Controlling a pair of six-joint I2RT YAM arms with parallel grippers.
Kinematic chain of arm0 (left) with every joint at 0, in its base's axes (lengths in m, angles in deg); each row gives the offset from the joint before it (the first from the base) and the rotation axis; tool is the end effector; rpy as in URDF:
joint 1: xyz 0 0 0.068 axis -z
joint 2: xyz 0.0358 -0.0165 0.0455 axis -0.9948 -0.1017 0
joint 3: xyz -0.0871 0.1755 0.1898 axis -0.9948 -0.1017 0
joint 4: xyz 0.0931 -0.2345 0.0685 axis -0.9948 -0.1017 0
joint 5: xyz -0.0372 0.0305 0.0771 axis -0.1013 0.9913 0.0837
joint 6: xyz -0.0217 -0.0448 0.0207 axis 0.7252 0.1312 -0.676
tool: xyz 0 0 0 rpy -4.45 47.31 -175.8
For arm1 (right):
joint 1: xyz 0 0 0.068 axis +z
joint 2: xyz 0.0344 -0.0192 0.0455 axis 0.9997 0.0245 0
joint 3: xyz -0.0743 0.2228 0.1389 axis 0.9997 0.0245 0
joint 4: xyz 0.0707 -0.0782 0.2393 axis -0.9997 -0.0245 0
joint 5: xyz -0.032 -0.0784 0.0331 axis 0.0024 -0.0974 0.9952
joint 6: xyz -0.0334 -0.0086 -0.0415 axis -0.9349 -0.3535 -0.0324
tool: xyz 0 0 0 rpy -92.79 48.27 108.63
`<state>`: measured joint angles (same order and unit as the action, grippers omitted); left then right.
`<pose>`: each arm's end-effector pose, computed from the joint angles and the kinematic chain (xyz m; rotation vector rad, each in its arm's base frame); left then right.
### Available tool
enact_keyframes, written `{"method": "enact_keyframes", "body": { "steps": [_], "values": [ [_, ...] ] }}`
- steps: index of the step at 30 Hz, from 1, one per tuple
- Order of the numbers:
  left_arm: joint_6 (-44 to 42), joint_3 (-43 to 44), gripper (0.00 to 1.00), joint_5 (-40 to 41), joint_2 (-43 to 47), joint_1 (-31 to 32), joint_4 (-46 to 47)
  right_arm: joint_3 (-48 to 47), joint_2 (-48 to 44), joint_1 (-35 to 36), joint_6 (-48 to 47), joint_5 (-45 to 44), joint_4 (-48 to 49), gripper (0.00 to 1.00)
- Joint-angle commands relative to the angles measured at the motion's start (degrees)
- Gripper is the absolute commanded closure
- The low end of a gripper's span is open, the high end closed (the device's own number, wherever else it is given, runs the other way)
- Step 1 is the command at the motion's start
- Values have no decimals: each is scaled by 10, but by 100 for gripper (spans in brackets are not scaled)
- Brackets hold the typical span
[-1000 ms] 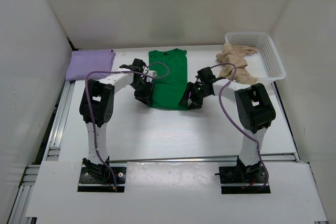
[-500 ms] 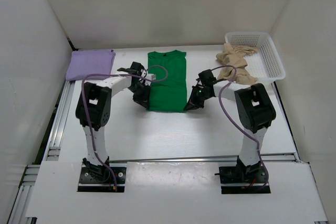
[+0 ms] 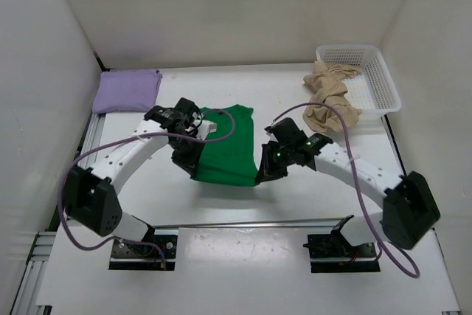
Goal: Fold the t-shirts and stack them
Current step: Fold the long partially folded tshirt into a neat square
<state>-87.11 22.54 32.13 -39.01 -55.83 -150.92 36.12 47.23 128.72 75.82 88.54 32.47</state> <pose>0.2279 -0.1334 0.2660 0.7597 2.9478 -0.4441 0.2040 0.1862 0.2310 -0.1486 2.7573 0.8659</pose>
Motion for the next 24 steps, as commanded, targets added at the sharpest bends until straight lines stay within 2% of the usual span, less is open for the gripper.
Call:
{"method": "enact_keyframes", "body": {
  "steps": [1,5,8,12,16,19,24],
  "values": [
    [-5,12,90,22,67,-4,-116,6,-58,37,56,-54,-72,100],
    [-5,19,90,29,133,-4,-141,-73,-79,83,88,-82,-114,100],
    [-5,19,90,7,139,-26,-141,-95,-66,88,94,-82,-114,100],
    [-5,65,90,-28,97,-78,-135,-158,-14,77,71,-77,-114,100],
    [-5,94,90,-34,45,-104,-107,-243,98,46,35,-63,-156,100],
    [-5,109,90,-52,-8,-129,-84,-297,148,22,29,-63,-170,100],
    [-5,153,90,-94,-83,-157,-72,-334,182,-5,39,-53,-175,100]
  ]
}}
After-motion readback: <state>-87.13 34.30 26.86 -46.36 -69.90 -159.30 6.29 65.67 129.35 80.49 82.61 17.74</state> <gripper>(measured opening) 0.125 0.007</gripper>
